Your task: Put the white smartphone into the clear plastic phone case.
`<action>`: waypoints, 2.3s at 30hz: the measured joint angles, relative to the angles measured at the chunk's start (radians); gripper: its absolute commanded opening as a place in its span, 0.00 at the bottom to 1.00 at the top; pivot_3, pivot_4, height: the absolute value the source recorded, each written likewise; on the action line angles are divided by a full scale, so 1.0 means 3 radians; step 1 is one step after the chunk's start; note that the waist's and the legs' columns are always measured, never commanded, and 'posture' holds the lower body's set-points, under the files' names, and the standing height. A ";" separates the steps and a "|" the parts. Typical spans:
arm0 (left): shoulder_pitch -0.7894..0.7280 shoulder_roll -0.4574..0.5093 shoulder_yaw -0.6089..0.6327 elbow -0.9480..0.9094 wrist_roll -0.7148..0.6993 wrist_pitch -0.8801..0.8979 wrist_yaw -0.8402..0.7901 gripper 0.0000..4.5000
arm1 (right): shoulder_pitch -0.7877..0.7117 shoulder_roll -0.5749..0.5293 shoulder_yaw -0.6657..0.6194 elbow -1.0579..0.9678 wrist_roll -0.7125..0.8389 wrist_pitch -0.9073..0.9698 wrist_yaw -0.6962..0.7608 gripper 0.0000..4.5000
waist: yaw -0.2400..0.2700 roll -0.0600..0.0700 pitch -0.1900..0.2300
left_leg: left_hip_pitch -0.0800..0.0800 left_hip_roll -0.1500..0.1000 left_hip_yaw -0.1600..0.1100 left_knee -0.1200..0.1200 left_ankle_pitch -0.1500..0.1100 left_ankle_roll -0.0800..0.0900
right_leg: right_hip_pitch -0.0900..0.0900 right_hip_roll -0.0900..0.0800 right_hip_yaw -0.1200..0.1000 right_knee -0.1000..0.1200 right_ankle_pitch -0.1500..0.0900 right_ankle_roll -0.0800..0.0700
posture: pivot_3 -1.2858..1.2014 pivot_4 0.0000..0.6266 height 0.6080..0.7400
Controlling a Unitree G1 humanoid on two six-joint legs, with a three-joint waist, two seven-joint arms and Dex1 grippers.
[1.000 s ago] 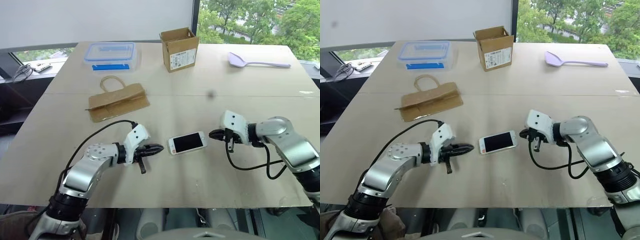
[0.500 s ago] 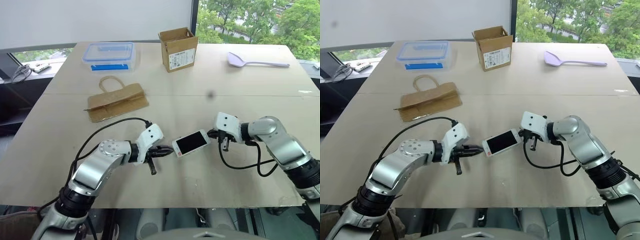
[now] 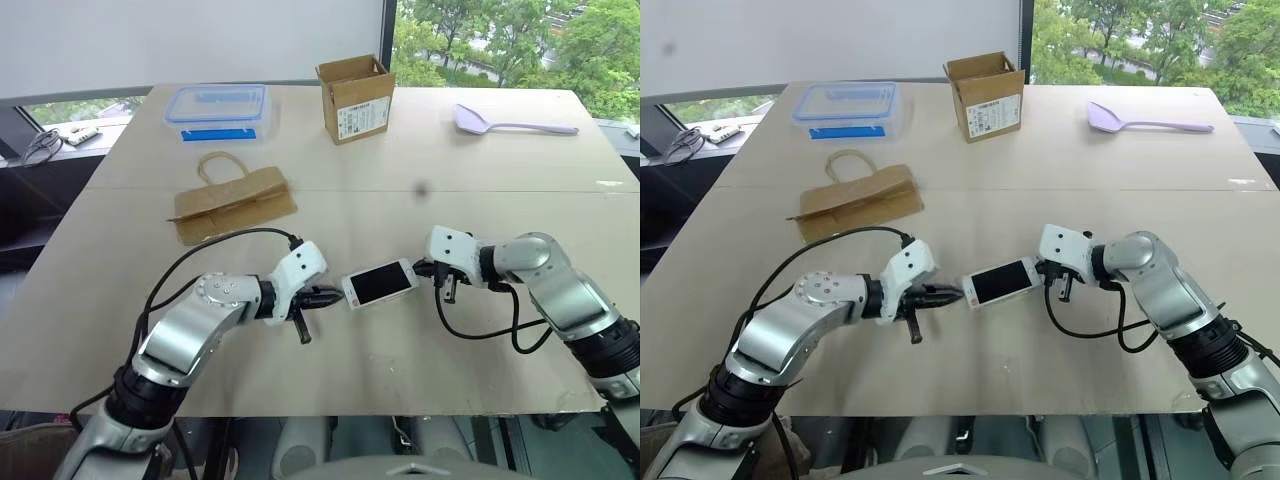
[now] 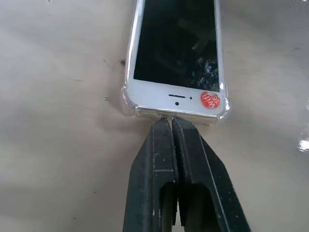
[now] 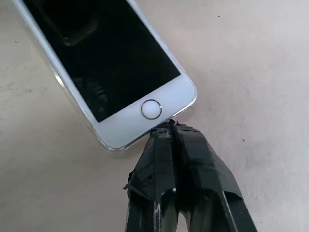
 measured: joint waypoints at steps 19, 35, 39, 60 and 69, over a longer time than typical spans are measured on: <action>0.0162 -0.0104 0.0598 0.0933 -0.0404 -0.1049 -0.0698 0.02 | 0.0314 0.0101 -0.0572 -0.0589 0.0597 0.0347 -0.0143 0.00 | -0.0002 -0.0008 0.0007 | -0.0002 0.0001 0.0005 -0.0002 0.0000 0.0000 | -0.0005 -0.0003 0.0002 0.0002 0.0001 -0.0002 | 0.52 0.24 1.00; 0.0171 -0.0557 0.0305 0.1377 0.0020 -0.1857 -0.0434 0.02 | 0.0409 0.0381 -0.0191 -0.0506 0.0434 0.0464 -0.0609 0.00 | 0.0009 -0.0006 -0.0001 | 0.0008 0.0001 0.0003 0.0002 0.0000 0.0000 | 0.0002 -0.0004 0.0003 0.0009 0.0001 -0.0003 | 0.52 0.24 1.00; 0.0168 -0.0575 0.0239 0.1234 0.0090 -0.1692 -0.0302 0.02 | 0.0316 0.0316 -0.0092 -0.0448 0.0353 0.0423 -0.0600 0.00 | 0.0009 -0.0005 -0.0011 | 0.0009 0.0001 0.0003 0.0002 0.0000 0.0000 | 0.0003 -0.0004 0.0003 0.0009 0.0001 -0.0002 | 0.52 0.24 1.00; 0.0265 -0.0545 0.0168 0.0907 0.0093 -0.1028 -0.0101 0.02 | -0.0002 0.0612 0.0412 0.0159 0.0224 0.0732 -0.0441 0.00 | -0.0036 -0.0046 -0.0222 | 0.0147 0.0009 -0.0008 -0.0075 -0.0020 -0.0031 | 0.0118 -0.0061 0.0000 -0.0065 -0.0014 0.0007 | 0.52 0.24 1.00; 0.0319 -0.0552 0.0168 0.0891 0.0090 -0.1015 -0.0066 0.02 | -0.0007 0.0639 0.0411 0.0211 0.0220 0.0731 -0.0399 0.00 | -0.0068 -0.0014 -0.0258 | 0.0158 0.0000 -0.0008 -0.0109 -0.0020 -0.0031 | 0.0125 -0.0110 -0.0050 -0.0094 -0.0014 0.0007 | 0.52 0.24 1.00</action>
